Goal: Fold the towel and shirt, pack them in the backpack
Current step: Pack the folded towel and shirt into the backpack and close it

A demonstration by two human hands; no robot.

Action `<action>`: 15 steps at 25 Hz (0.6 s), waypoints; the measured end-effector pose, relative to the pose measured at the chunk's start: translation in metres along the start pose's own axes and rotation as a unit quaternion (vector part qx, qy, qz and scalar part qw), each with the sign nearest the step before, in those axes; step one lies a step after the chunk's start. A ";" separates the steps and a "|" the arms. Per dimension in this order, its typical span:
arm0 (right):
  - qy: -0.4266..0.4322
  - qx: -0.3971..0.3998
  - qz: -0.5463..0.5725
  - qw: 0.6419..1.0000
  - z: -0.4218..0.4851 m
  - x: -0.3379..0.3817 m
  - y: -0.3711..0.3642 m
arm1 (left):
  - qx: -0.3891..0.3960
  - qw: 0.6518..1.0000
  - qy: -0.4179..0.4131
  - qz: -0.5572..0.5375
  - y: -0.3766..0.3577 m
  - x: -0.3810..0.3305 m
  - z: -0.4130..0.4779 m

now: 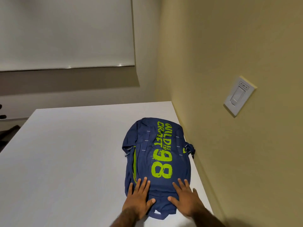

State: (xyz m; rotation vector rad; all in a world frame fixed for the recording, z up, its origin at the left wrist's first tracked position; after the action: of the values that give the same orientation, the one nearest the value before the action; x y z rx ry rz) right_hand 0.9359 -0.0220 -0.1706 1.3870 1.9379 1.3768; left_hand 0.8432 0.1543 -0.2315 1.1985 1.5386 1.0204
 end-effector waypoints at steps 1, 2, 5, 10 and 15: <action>-0.008 -0.001 -0.006 1.000 -0.001 0.004 -0.001 | -0.036 0.999 -0.002 -0.011 0.005 -0.002 0.000; -0.017 -0.005 -0.010 1.000 -0.002 0.008 -0.001 | -0.048 0.998 0.003 -0.025 0.013 -0.003 0.000; -0.033 -0.020 -0.013 0.999 -0.008 0.024 0.005 | -0.101 0.993 0.054 -0.023 0.063 0.012 -0.006; -0.050 -0.047 -0.001 0.998 -0.023 0.053 0.020 | -0.096 0.994 0.057 -0.010 0.064 0.045 -0.003; -0.057 -0.071 0.000 0.996 -0.036 0.061 0.029 | -0.072 0.995 0.066 -0.024 0.092 0.052 -0.031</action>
State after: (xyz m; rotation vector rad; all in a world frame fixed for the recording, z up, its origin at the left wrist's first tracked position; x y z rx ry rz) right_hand 0.8965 0.0143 -0.1159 1.3675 1.7317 1.3761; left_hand 0.8282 0.2197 -0.1440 1.0079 1.5591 1.1764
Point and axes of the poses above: each hand's wrist, its own z-axis towards the middle knuckle, its own y-axis out of the back of the hand, x = y × z, the point moved 10 cm from there along z, towards the middle knuckle, and after that the axes turned 10 degrees about -x, right-handed, at the moved point
